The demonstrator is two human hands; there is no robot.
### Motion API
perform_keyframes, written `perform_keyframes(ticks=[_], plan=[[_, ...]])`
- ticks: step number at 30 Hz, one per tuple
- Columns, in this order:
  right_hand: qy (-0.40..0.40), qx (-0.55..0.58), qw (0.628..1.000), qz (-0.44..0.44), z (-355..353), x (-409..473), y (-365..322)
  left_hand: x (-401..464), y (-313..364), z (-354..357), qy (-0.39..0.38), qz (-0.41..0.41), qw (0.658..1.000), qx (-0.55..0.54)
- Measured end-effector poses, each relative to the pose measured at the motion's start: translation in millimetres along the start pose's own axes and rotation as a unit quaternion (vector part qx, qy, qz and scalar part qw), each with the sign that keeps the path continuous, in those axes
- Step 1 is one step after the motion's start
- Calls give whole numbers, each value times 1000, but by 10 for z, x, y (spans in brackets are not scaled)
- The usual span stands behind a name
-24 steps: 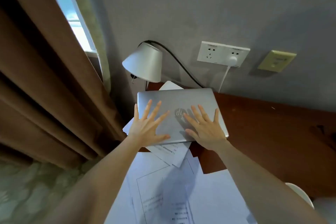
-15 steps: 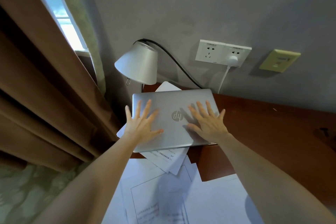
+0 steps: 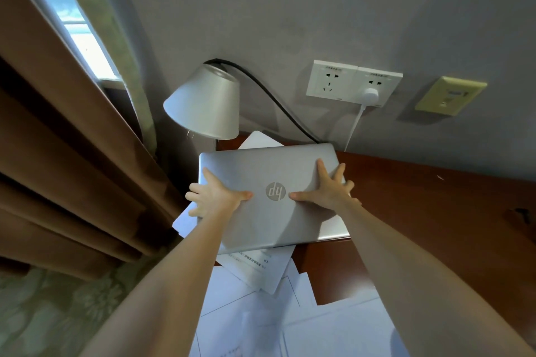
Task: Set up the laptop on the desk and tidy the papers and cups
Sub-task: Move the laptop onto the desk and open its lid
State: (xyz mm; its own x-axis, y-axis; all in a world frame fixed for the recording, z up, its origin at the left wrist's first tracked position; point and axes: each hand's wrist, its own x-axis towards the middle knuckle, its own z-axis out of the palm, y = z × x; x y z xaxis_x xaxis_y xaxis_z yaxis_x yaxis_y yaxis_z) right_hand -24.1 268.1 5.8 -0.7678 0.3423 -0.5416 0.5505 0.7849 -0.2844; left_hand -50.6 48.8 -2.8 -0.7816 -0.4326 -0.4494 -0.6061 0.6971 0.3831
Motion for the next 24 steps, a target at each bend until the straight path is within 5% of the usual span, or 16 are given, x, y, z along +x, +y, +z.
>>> perform_keyframes(ticks=[10,24], plan=[[124,113,983,72,62,103,13,77,38,-17,34,-51,993,-101],[82,287,950,90,-162,-132,610,-309,27,-62,63,32,989,-126]])
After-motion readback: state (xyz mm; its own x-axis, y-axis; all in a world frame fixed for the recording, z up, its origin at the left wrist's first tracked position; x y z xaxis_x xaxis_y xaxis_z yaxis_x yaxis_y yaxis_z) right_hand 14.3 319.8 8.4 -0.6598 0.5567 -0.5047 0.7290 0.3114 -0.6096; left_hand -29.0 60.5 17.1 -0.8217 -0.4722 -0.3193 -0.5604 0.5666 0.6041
